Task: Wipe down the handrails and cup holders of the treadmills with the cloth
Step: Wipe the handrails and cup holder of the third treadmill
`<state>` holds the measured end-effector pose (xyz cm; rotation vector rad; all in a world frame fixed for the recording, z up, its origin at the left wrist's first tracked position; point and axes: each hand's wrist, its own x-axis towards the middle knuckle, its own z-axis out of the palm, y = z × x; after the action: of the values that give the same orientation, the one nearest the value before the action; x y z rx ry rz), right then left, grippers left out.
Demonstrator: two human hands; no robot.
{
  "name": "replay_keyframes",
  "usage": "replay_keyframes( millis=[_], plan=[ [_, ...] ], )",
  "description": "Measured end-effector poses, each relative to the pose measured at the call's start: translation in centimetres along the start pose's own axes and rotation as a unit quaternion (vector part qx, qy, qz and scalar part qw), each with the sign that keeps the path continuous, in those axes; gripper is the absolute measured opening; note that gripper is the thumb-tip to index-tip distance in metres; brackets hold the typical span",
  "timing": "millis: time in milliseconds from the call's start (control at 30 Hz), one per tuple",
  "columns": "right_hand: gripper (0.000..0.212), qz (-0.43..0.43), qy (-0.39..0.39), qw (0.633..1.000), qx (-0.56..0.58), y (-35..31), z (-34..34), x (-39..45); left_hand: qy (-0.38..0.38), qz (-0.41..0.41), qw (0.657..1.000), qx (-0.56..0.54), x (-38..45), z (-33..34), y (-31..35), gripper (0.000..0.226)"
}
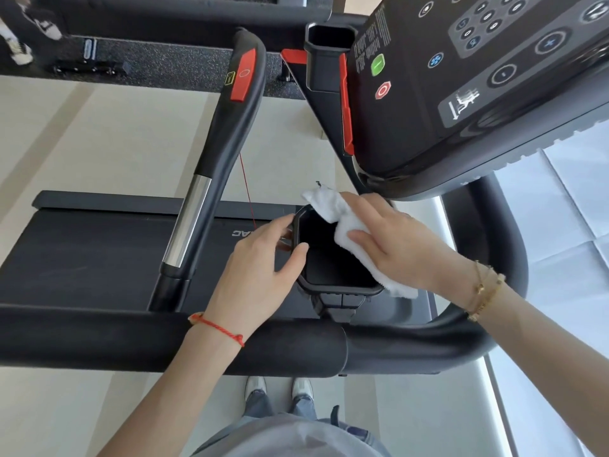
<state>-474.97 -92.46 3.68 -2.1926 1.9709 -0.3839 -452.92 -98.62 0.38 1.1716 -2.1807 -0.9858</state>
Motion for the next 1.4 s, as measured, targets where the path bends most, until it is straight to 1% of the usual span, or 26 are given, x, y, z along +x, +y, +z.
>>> replay_keyframes(
  millis=[67, 133, 200, 267, 333, 400, 467, 533, 567, 633, 733, 800, 867, 900, 967, 1000, 1033, 1067, 1167, 1300, 1400],
  plan=[
    [0.051, -0.053, -0.003, 0.998, -0.043, -0.9, 0.2, 1.7, 0.006, -0.002, 1.000, 0.007, 0.0, 0.0, 0.1, 0.048],
    [0.051, -0.084, -0.023, 0.992, -0.087, -2.2, 0.8, 4.1, 0.011, 0.001, 1.000, 0.017, 0.0, 0.0, 0.1, 0.039],
    [0.048, -0.084, -0.032, 0.990, -0.108, -2.7, 1.2, 5.3, 0.007, 0.001, 1.000, 0.019, 0.0, 0.0, 0.2, 0.034],
    [0.049, -0.070, -0.032, 0.992, -0.100, -2.2, 0.8, 4.5, 0.006, -0.001, 1.000, 0.020, 0.0, 0.0, 0.1, 0.034],
    [0.050, -0.046, -0.019, 0.998, -0.050, -1.1, 0.3, 2.7, 0.007, -0.002, 1.000, 0.011, -0.1, 0.0, 0.1, 0.043],
    [0.051, -0.020, -0.008, 0.999, 0.031, -0.1, -0.1, 0.9, 0.003, -0.001, 1.000, 0.000, -0.1, -0.1, 0.2, 0.051],
    [0.053, 0.004, -0.014, 0.995, 0.098, 0.2, 0.0, -0.3, 0.000, 0.005, 1.000, -0.002, -0.1, -0.2, 0.3, 0.050],
    [0.056, 0.007, -0.019, 0.993, 0.119, 0.0, 0.0, -0.8, -0.002, 0.004, 1.000, 0.001, -0.1, -0.2, 0.4, 0.050],
    [0.057, -0.004, -0.016, 0.995, 0.100, -0.2, 0.0, -0.6, -0.002, 0.001, 1.000, 0.004, -0.1, -0.2, 0.4, 0.051],
    [0.057, -0.036, -0.006, 0.999, 0.029, -0.9, 0.2, 1.0, 0.000, -0.001, 1.000, 0.015, -0.1, -0.1, 0.4, 0.050],
    [0.053, -0.050, -0.010, 0.995, -0.080, -2.1, 1.0, 3.8, 0.001, 0.009, 0.999, 0.031, -0.1, -0.1, 0.4, 0.039],
    [0.049, -0.043, -0.011, 0.995, -0.093, -2.4, 1.2, 4.2, 0.002, 0.011, 0.999, 0.032, -0.1, -0.2, 0.4, 0.037],
    [0.050, -0.023, -0.002, 0.997, -0.077, -2.0, 1.0, 3.0, 0.003, 0.016, 1.000, 0.027, -0.1, -0.2, 0.4, 0.040],
    [0.052, -0.003, 0.006, 0.999, -0.049, -1.6, 0.9, 2.0, 0.002, 0.017, 1.000, 0.019, -0.1, -0.2, 0.3, 0.042],
    [0.057, 0.061, 0.014, 0.997, 0.055, -1.0, 0.7, -0.1, 0.000, 0.024, 1.000, 0.008, -0.1, -0.2, 0.4, 0.043],
    [0.060, 0.093, 0.009, 0.989, 0.114, -1.1, 0.8, -1.3, 0.000, 0.028, 1.000, 0.007, -0.1, -0.2, 0.3, 0.043],
    [0.062, 0.116, 0.007, 0.981, 0.156, -1.3, 1.0, -2.4, 0.000, 0.030, 1.000, 0.006, -0.1, -0.3, 0.3, 0.043],
    [0.064, 0.130, 0.008, 0.976, 0.176, -1.7, 1.2, -3.1, 0.000, 0.032, 0.999, 0.006, -0.1, -0.3, 0.3, 0.043],
    [0.063, 0.151, 0.014, 0.974, 0.170, -2.0, 1.4, -2.8, 0.003, 0.038, 0.999, 0.011, -0.1, -0.2, 0.3, 0.042],
    [0.048, 0.206, 0.006, 0.956, 0.211, -1.3, 0.7, 0.2, 0.006, 0.039, 0.999, 0.019, 0.0, -0.2, 0.3, 0.043],
    [0.046, 0.229, 0.034, 0.951, 0.205, -2.0, 1.4, -1.6, 0.009, 0.044, 0.999, 0.022, 0.0, -0.1, 0.2, 0.042]
  ],
)
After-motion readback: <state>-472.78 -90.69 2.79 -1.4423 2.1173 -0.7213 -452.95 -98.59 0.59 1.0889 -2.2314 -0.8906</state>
